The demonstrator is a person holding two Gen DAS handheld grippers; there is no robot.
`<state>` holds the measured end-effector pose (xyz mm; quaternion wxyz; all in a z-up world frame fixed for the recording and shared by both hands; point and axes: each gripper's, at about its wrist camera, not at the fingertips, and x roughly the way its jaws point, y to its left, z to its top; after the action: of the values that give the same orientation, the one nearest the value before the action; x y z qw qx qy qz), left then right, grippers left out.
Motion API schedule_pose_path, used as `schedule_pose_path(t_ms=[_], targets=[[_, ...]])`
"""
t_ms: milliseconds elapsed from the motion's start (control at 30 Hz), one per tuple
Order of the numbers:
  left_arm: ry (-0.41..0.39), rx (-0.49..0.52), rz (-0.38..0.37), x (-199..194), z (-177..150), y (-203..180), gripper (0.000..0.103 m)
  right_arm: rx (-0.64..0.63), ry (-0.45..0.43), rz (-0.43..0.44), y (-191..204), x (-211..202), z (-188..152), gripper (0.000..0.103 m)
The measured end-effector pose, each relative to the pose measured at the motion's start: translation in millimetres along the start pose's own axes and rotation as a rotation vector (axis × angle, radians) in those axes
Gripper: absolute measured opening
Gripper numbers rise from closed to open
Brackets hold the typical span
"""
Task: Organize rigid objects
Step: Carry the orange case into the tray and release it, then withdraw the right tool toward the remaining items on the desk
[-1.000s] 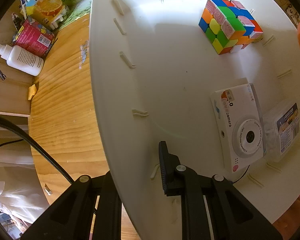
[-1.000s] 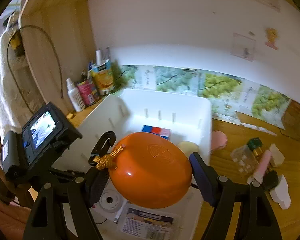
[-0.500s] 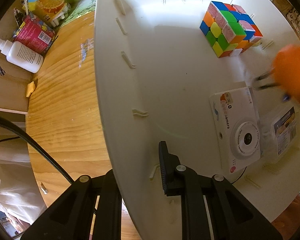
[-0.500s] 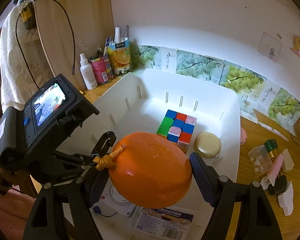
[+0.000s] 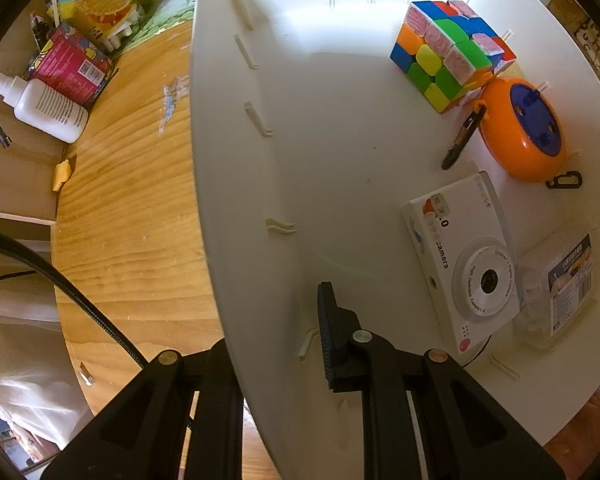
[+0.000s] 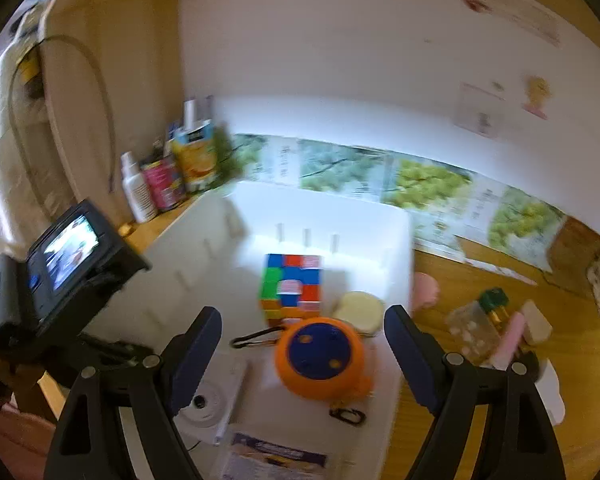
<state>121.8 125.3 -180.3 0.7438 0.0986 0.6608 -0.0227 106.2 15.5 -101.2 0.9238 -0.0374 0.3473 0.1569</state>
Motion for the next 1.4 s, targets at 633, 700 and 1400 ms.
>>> schedule_pose_path(t_ms=[633, 700, 1400], targets=[[0.024, -0.019, 0.006, 4, 7, 7, 0.017, 0.272, 0.051, -0.249, -131, -21, -43, 0.084], [0.026, -0.025, 0.009, 4, 9, 7, 0.017, 0.269, 0.082, -0.268, -143, -22, -49, 0.084], [0.03, -0.1, 0.003, 12, 9, 24, 0.017, 0.009, 0.405, -0.122, -260, -9, -26, 0.084]])
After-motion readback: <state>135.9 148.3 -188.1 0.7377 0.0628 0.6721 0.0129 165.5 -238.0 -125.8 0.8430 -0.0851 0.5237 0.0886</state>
